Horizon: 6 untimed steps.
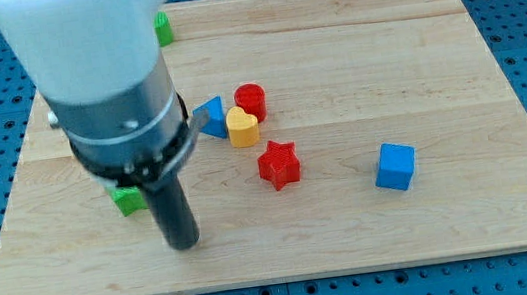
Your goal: Nudge the green star a bit right
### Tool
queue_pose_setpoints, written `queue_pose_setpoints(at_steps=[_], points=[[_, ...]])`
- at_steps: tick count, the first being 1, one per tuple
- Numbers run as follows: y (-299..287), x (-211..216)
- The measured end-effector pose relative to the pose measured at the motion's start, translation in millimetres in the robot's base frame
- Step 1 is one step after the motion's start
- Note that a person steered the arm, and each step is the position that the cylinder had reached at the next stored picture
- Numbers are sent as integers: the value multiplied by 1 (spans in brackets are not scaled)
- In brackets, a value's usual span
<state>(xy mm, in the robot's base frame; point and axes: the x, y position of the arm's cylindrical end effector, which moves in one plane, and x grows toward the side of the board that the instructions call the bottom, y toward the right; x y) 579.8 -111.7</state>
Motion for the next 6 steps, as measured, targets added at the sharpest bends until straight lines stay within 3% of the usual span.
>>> queue_pose_setpoints(at_steps=[1,3,4,5,6], points=[[-83,-15],[5,-92],[-6,-84],[-69,-72],[-45,-102]])
